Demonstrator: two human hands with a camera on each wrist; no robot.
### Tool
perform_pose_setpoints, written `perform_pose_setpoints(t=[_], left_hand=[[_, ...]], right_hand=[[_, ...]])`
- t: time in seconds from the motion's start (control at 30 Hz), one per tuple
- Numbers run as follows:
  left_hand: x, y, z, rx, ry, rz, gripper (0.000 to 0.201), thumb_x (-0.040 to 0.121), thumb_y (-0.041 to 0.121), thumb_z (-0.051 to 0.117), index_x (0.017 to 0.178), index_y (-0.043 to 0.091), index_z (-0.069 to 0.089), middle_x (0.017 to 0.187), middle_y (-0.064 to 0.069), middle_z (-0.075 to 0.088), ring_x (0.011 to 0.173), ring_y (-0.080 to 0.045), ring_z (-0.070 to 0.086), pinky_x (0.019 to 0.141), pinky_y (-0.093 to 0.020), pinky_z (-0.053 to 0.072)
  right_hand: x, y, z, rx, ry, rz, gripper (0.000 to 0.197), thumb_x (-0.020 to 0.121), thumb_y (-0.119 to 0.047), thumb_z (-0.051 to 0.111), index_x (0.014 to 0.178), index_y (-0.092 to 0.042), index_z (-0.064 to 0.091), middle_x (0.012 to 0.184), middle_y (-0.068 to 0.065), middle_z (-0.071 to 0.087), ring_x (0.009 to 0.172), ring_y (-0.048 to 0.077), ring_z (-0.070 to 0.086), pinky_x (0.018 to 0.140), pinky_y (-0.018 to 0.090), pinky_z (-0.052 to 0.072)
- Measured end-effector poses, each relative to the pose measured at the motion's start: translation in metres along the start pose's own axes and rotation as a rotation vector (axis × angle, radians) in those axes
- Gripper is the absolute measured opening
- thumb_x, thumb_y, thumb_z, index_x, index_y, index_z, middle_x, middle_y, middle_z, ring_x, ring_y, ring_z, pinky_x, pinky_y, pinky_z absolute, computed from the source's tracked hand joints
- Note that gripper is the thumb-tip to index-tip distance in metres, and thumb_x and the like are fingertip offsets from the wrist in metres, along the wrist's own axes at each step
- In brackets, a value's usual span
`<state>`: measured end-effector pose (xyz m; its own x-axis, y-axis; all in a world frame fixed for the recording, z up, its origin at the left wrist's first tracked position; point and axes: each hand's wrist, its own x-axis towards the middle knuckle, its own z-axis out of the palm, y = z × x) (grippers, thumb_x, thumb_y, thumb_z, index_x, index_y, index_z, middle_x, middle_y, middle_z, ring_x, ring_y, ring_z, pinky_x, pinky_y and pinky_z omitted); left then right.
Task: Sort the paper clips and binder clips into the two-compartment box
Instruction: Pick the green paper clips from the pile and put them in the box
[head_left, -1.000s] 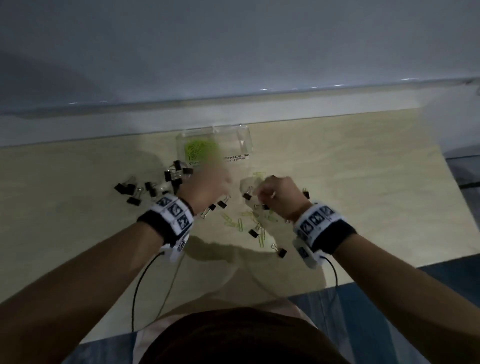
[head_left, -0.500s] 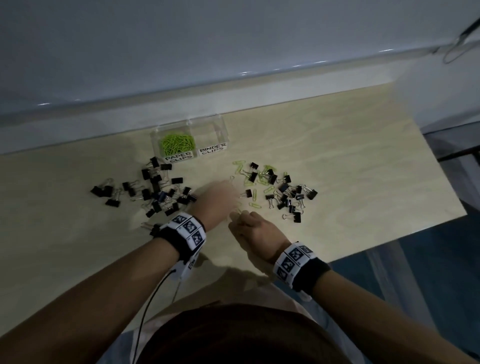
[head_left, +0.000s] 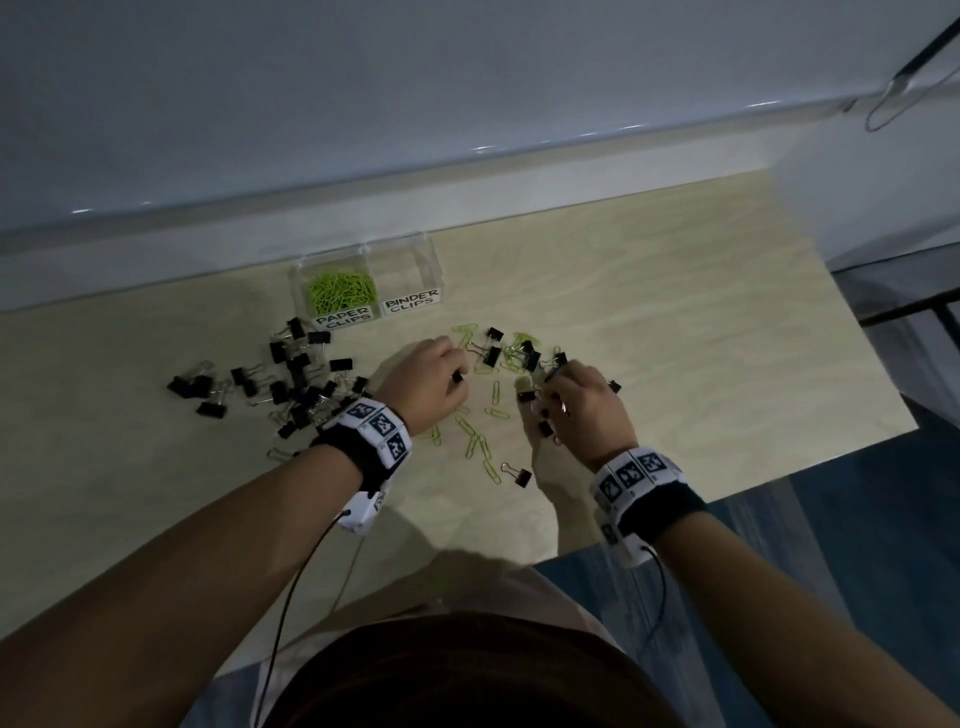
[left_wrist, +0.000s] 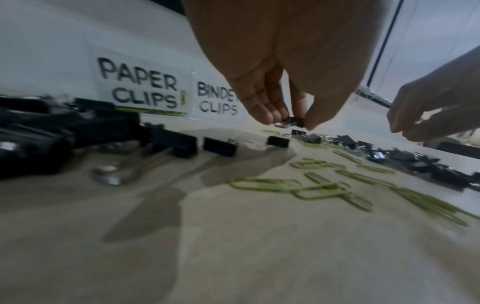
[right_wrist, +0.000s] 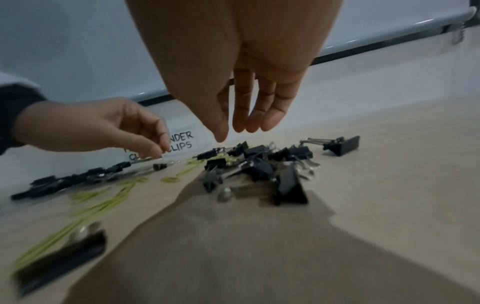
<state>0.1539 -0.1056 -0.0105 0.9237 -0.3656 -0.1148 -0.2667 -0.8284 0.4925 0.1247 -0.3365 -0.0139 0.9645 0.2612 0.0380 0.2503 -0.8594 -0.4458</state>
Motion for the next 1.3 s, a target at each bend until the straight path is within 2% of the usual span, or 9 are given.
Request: perform_pose_setpoints(t=[0.2,0.3,0.47,0.7,0.8,0.9,1.03,1.13,1.3], left_hand=[[0.006,-0.013,-0.01,0.057,0.025,-0.037,0.029,0.087,0.018,0.056,0.114,0.009,0.058,0.112,-0.007,0.05,0.106,-0.024,0.044,0.089,-0.034,0.041],[0.009,-0.007,-0.003,0.053,-0.03,0.009,0.022,0.09,0.017,0.055,0.107,0.008,0.063,0.108,-0.008,0.054,0.103,-0.025,0.046,0.088,-0.037,0.043],[0.0,-0.027,-0.005,0.06,0.015,-0.058,0.015,0.09,0.01,0.054,0.097,0.005,0.066,0.101,-0.011,0.058,0.097,-0.031,0.049,0.087,-0.039,0.042],[-0.032,-0.03,-0.005,0.054,0.035,0.073,0.016,0.082,0.004,0.065,0.097,0.001,0.068,0.095,-0.013,0.061,0.09,-0.031,0.056,0.081,-0.042,0.052],[-0.054,-0.027,0.001,0.004,-0.058,-0.017,0.037,0.086,0.023,0.063,0.117,0.002,0.06,0.107,-0.01,0.054,0.104,-0.028,0.05,0.087,-0.042,0.049],[-0.073,-0.026,0.01,-0.006,-0.1,-0.133,0.054,0.084,0.034,0.064,0.128,0.005,0.051,0.116,-0.006,0.047,0.111,-0.023,0.045,0.093,-0.037,0.047],[-0.076,-0.022,0.018,-0.15,-0.045,-0.222,0.048,0.083,0.025,0.067,0.126,0.005,0.054,0.114,-0.006,0.047,0.107,-0.021,0.049,0.098,-0.035,0.044],[-0.073,-0.021,0.019,-0.266,-0.063,-0.205,0.05,0.083,0.02,0.068,0.129,0.006,0.053,0.11,-0.005,0.049,0.102,-0.021,0.052,0.096,-0.039,0.046],[-0.076,-0.027,0.015,-0.26,-0.04,-0.196,0.058,0.082,0.018,0.069,0.134,0.008,0.048,0.119,-0.006,0.048,0.111,-0.019,0.049,0.1,-0.033,0.043]], right_hand=[[0.034,-0.006,0.013,-0.043,-0.038,0.082,0.022,0.078,0.004,0.061,0.097,-0.006,0.067,0.103,0.009,0.059,0.094,0.029,0.052,0.065,0.042,0.054],[0.042,-0.003,0.016,-0.076,-0.132,0.074,0.031,0.074,0.005,0.064,0.102,-0.007,0.065,0.107,0.008,0.057,0.097,0.029,0.051,0.069,0.041,0.054],[0.036,0.013,0.01,-0.073,-0.003,0.14,0.018,0.076,0.003,0.06,0.091,-0.001,0.068,0.097,0.013,0.061,0.089,0.035,0.053,0.068,0.043,0.052],[0.019,-0.029,0.02,-0.002,-0.03,-0.082,0.012,0.08,-0.003,0.064,0.091,-0.003,0.069,0.098,0.011,0.065,0.089,0.025,0.058,0.075,0.032,0.054],[0.016,-0.049,0.036,0.012,-0.133,-0.101,0.023,0.082,-0.007,0.058,0.103,-0.002,0.065,0.112,0.015,0.062,0.097,0.032,0.056,0.077,0.042,0.055],[0.004,-0.06,0.049,-0.008,-0.151,-0.154,0.024,0.085,-0.013,0.059,0.109,-0.011,0.059,0.12,0.01,0.058,0.104,0.027,0.052,0.076,0.035,0.054],[-0.006,-0.069,0.052,0.107,-0.117,-0.224,0.022,0.094,-0.02,0.052,0.107,-0.008,0.066,0.111,0.011,0.063,0.094,0.025,0.057,0.069,0.036,0.056],[-0.013,-0.058,0.037,0.159,-0.072,-0.219,0.025,0.085,-0.017,0.059,0.103,-0.002,0.068,0.104,0.017,0.064,0.085,0.032,0.06,0.07,0.037,0.056],[-0.021,-0.049,0.024,0.015,-0.411,0.012,0.083,0.058,-0.034,0.085,0.13,-0.014,0.05,0.119,0.01,0.047,0.108,0.026,0.042,0.088,0.038,0.046]])
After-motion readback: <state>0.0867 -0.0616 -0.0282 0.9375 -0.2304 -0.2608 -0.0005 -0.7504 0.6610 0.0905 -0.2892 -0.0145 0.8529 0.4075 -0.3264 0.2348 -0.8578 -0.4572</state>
